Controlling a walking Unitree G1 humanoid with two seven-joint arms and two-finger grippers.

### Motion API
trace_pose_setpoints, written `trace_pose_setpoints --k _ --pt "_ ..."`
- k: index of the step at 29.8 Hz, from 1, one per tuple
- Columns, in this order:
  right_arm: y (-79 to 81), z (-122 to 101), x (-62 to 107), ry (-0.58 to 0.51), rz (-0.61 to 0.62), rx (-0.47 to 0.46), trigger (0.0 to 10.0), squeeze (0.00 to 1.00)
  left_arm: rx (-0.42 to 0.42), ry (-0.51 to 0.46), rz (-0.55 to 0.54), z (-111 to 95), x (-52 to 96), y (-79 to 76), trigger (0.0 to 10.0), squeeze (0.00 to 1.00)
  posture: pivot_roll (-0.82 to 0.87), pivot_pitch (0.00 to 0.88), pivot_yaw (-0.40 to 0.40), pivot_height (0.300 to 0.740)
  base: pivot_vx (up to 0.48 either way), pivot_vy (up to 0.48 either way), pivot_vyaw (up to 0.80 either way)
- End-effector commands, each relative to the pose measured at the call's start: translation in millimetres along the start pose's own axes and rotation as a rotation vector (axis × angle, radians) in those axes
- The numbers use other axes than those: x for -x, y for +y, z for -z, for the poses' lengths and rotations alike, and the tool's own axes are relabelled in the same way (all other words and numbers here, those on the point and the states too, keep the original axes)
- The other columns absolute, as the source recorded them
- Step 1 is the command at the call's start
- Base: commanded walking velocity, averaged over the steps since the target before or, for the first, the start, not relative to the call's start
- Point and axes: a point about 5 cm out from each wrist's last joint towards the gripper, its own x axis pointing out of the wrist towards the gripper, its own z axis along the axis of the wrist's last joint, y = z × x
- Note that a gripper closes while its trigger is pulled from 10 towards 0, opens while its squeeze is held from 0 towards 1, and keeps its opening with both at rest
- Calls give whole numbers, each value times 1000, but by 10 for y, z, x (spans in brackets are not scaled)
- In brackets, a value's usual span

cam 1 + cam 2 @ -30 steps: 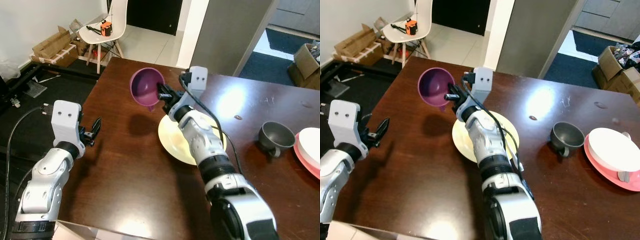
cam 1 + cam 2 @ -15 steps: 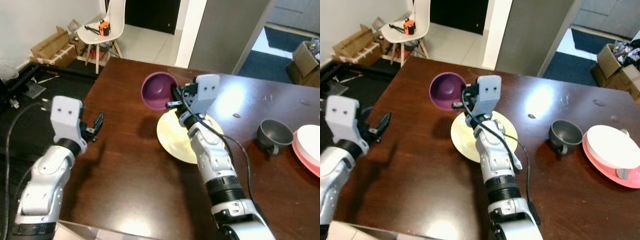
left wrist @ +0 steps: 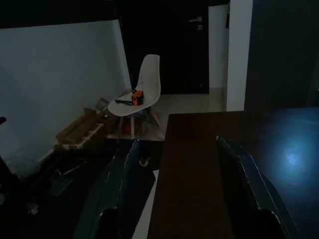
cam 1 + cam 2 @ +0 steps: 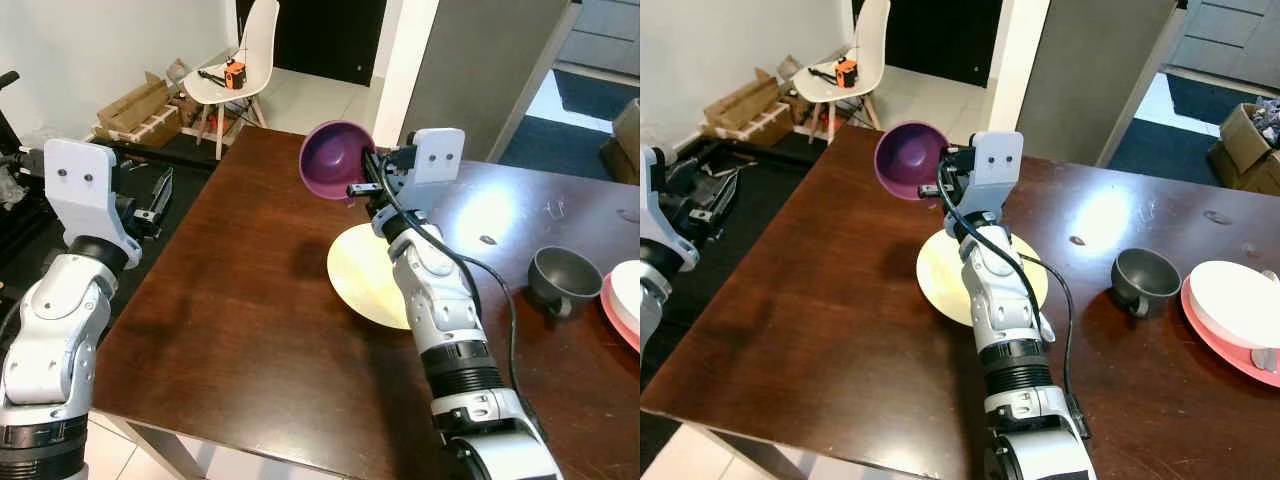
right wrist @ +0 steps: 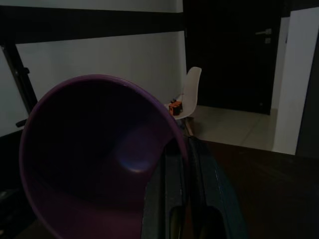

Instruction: Setting the table

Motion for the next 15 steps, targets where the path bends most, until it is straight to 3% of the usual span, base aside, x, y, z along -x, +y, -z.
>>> trace_pose_setpoints --k 1,8,12,15 --pt "-35 -30 5 -7 12 8 10000 0 -4 -9 -35 -37 44 64 10000 0 194 11 33 740 0 0 0" --pt "-79 -38 -9 -9 52 19 10000 0 -26 -36 -102 -160 71 266 10000 0 196 14 32 740 0 0 0" --pt "-107 -45 -26 -8 118 24 10000 0 -12 -67 -75 -240 5 167 10000 0 188 13 37 740 0 0 0" --pt "-94 -90 -54 -14 169 54 10000 0 36 -93 -26 -295 -95 -10 10000 0 182 8 45 740 0 0 0"
